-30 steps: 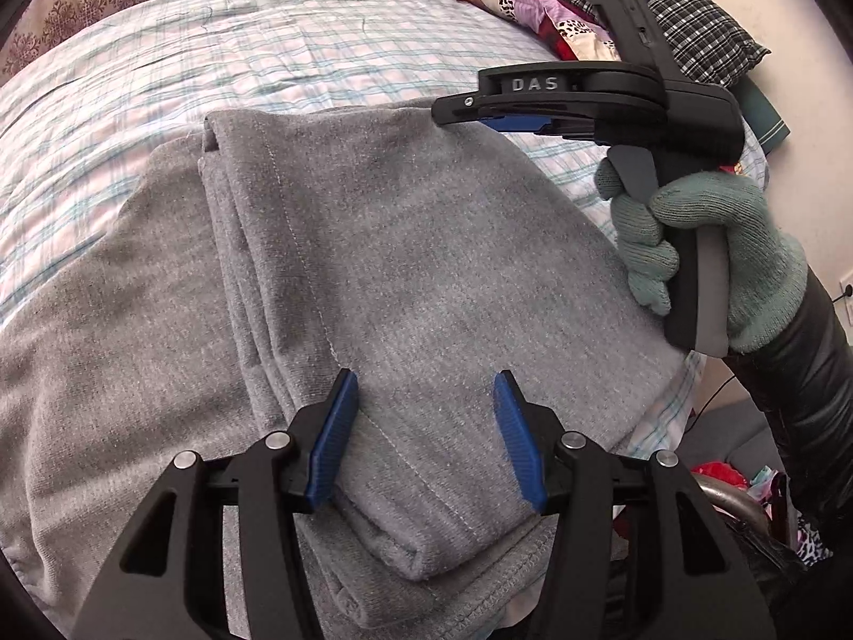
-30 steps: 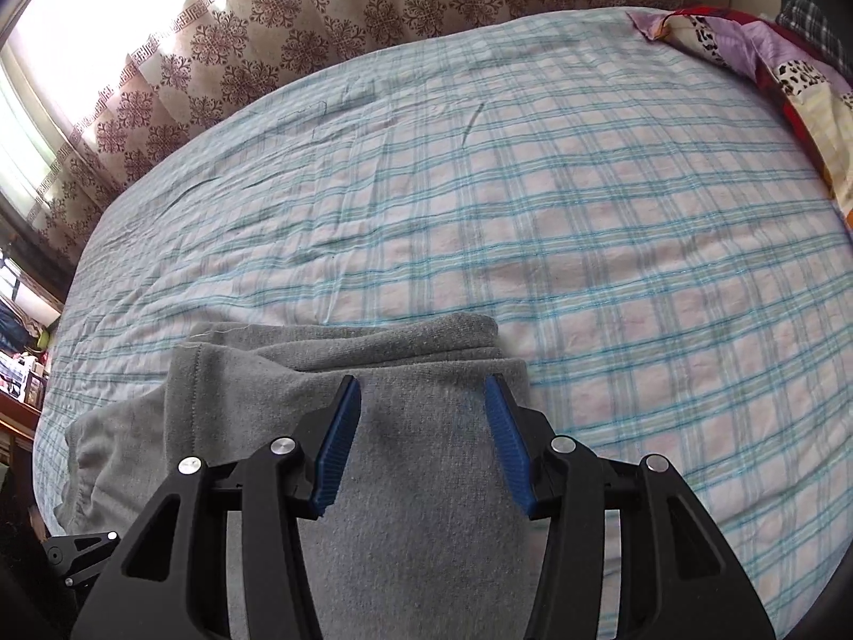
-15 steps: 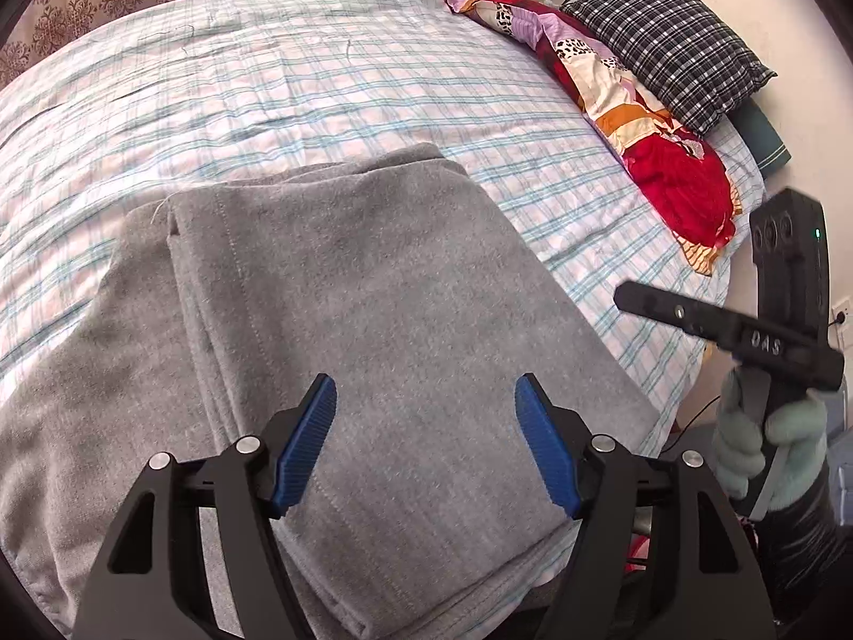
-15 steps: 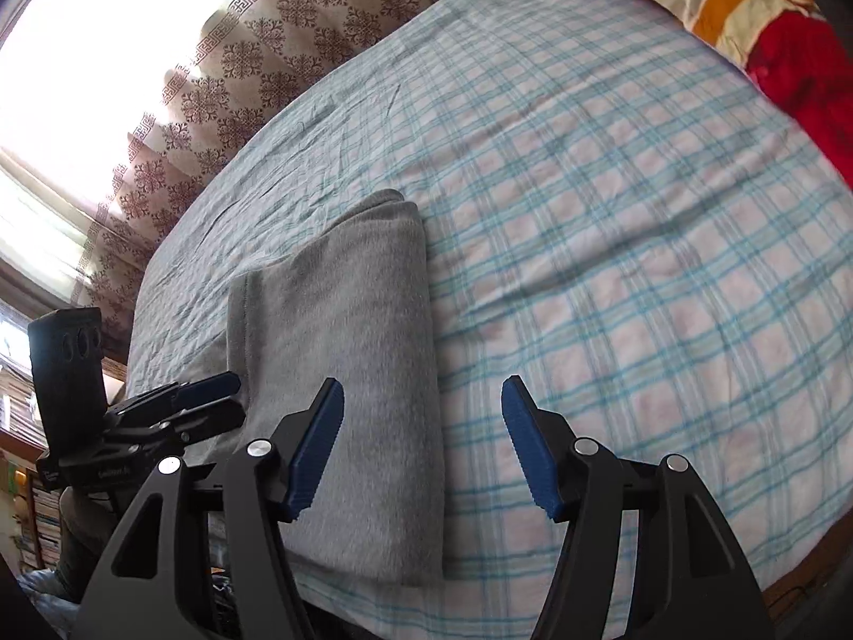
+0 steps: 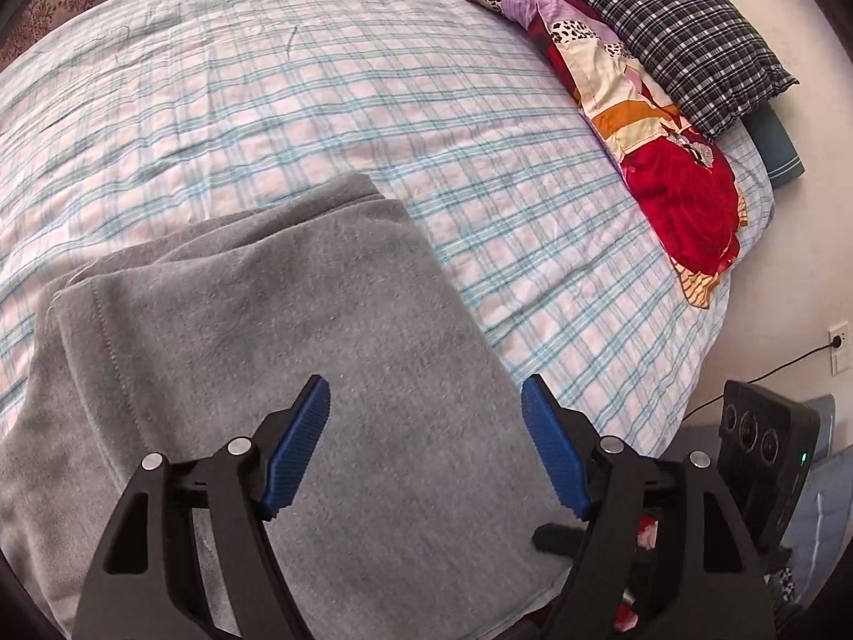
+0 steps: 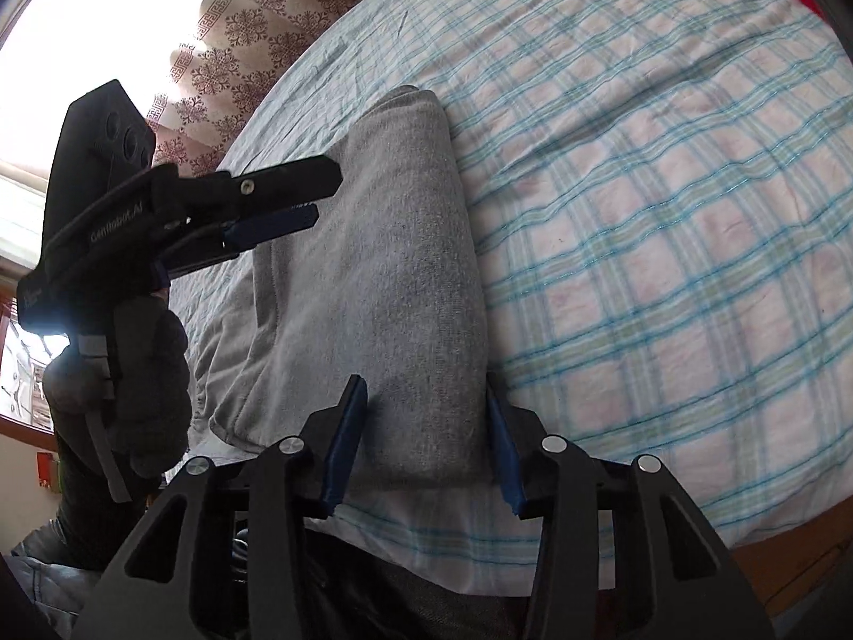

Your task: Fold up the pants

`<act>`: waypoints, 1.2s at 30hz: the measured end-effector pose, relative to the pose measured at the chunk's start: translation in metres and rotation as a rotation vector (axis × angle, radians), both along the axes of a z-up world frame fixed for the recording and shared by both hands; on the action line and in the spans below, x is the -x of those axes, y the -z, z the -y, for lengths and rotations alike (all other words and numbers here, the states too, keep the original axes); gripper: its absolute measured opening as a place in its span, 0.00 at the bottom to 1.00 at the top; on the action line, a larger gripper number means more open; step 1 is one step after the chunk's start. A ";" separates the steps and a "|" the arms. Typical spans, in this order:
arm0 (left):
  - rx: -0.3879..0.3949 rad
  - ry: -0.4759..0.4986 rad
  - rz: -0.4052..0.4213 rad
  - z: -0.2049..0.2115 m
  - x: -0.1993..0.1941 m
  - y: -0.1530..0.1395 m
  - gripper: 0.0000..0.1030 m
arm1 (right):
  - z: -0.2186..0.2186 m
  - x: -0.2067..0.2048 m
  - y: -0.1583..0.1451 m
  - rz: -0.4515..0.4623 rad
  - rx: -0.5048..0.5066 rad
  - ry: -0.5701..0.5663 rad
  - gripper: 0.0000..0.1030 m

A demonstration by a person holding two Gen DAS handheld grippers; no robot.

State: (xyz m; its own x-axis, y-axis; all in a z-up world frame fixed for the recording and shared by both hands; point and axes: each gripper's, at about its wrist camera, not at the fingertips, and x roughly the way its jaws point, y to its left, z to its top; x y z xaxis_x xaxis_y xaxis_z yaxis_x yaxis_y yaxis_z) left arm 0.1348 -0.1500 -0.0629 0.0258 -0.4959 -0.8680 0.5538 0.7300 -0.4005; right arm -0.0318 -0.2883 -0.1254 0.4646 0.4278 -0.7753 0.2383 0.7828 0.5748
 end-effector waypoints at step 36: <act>-0.163 -0.003 0.006 0.005 -0.009 -0.012 0.59 | -0.128 0.006 -0.087 0.311 0.444 -0.325 0.24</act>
State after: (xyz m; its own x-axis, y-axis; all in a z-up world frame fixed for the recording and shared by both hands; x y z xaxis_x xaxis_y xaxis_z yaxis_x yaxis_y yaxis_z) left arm 0.1441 -0.1548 -0.0509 0.0325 -0.3485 -0.9367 0.5535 0.7867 -0.2735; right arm -0.0377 -0.1598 -0.0383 0.5974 0.2538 -0.7607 -0.1778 0.9669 0.1829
